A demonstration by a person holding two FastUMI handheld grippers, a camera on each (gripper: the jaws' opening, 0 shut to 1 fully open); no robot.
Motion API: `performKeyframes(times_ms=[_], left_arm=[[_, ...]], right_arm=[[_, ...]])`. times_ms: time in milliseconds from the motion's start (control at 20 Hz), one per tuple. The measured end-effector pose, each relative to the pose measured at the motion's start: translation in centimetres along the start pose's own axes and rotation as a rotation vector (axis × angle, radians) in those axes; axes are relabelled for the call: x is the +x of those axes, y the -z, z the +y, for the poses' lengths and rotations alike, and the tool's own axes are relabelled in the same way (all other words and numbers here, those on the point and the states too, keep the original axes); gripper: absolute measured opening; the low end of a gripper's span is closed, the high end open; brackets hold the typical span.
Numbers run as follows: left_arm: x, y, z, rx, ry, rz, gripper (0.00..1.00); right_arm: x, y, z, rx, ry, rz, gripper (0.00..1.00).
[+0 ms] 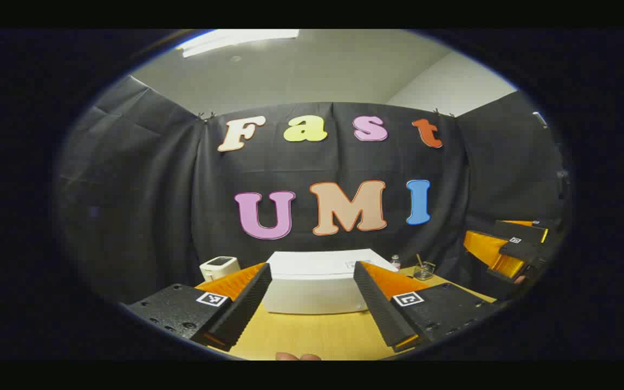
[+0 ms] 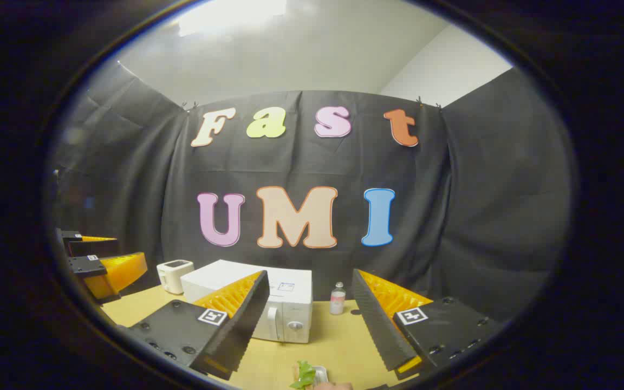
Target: Open the microwave oven with the left hand, put the food in, and close the microwave oven.
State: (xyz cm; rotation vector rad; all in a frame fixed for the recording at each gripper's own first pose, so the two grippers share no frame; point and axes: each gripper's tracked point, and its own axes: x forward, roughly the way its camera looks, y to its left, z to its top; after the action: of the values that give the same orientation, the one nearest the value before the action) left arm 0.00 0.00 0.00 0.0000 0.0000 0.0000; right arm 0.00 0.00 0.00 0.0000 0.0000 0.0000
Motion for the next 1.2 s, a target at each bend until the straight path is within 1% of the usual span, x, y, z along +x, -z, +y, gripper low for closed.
performKeyframes(times_ms=[50, 100, 150, 250, 300, 400, 450, 500, 600, 650, 700, 750, 850, 900, 950, 1050, 1100, 1150, 1200], left_arm=[[0.2, -0.1, 0.0, 0.004, -0.002, -0.001, 0.94], [0.3, -0.2, 0.2, 0.005, -0.007, -0.005, 0.97], [0.5, -0.1, 0.1, 0.005, -0.006, -0.005, 0.95], [0.7, 0.0, 0.1, 0.001, -0.011, 0.0, 0.94], [0.8, 0.0, 0.0, -0.003, -0.013, 0.0, 0.92], [0.9, 0.1, -0.1, -0.002, -0.014, 0.005, 0.98], [0.9, 0.1, -0.1, 0.003, -0.017, 0.003, 0.98], [1.0, -0.1, -0.1, 0.008, -0.017, 0.001, 0.95], [1.3, -0.3, -0.3, 0.011, -0.017, -0.005, 0.95], [1.3, -0.1, -0.3, 0.01, -0.017, -0.004, 0.98], [1.3, -0.1, -0.5, 0.01, -0.015, -0.003, 0.98], [1.4, 0.0, -0.5, 0.01, -0.016, -0.004, 0.95], [1.6, 0.0, -0.5, 0.013, -0.016, 0.0, 0.98], [1.6, 0.1, -0.5, 0.014, -0.016, 0.002, 0.92], [1.7, 0.1, -0.5, 0.013, -0.018, 0.002, 0.95], [1.8, 0.0, -0.4, 0.014, -0.021, 0.0, 0.95], [1.8, -0.1, -0.3, 0.017, -0.023, 0.001, 0.97], [1.8, -0.1, -0.3, 0.019, -0.023, 0.0, 0.97], [1.9, 0.0, -0.3, 0.021, -0.024, 0.001, 0.95]], right_arm=[[0.0, 0.0, 0.1, -0.004, -0.006, 0.001, 0.96], [0.0, 0.1, 0.2, -0.007, -0.012, 0.004, 0.96], [0.1, 0.2, 0.1, -0.009, -0.011, 0.006, 0.96], [0.1, 0.2, 0.2, -0.007, -0.018, 0.009, 0.96], [0.2, 0.4, 0.1, -0.01, -0.018, 0.011, 0.96], [0.3, 0.4, 0.0, -0.015, -0.022, 0.009, 0.96], [0.5, 0.4, -0.1, -0.017, -0.019, 0.01, 0.96], [0.5, 0.5, -0.1, -0.015, -0.016, 0.009, 0.96], [0.7, 0.6, -0.2, -0.003, -0.015, 0.011, 0.96], [0.9, 0.6, -0.3, -0.001, -0.016, 0.013, 0.96], [1.0, 0.7, -0.3, -0.005, -0.016, 0.012, 0.96], [1.1, 0.6, -0.4, -0.009, -0.015, 0.01, 0.96], [1.2, 0.7, -0.4, -0.008, -0.014, 0.009, 0.97], [1.3, 0.6, -0.5, -0.006, -0.013, 0.009, 0.97], [1.4, 0.6, -0.5, -0.005, -0.011, 0.008, 0.97], [1.6, 0.6, -0.6, -0.006, -0.009, 0.008, 0.96], [1.6, 0.8, -0.6, -0.008, -0.007, 0.009, 0.96], [1.7, 0.9, -0.7, -0.01, -0.005, 0.011, 0.96], [1.8, 0.9, -0.8, -0.012, -0.002, 0.011, 0.97]])
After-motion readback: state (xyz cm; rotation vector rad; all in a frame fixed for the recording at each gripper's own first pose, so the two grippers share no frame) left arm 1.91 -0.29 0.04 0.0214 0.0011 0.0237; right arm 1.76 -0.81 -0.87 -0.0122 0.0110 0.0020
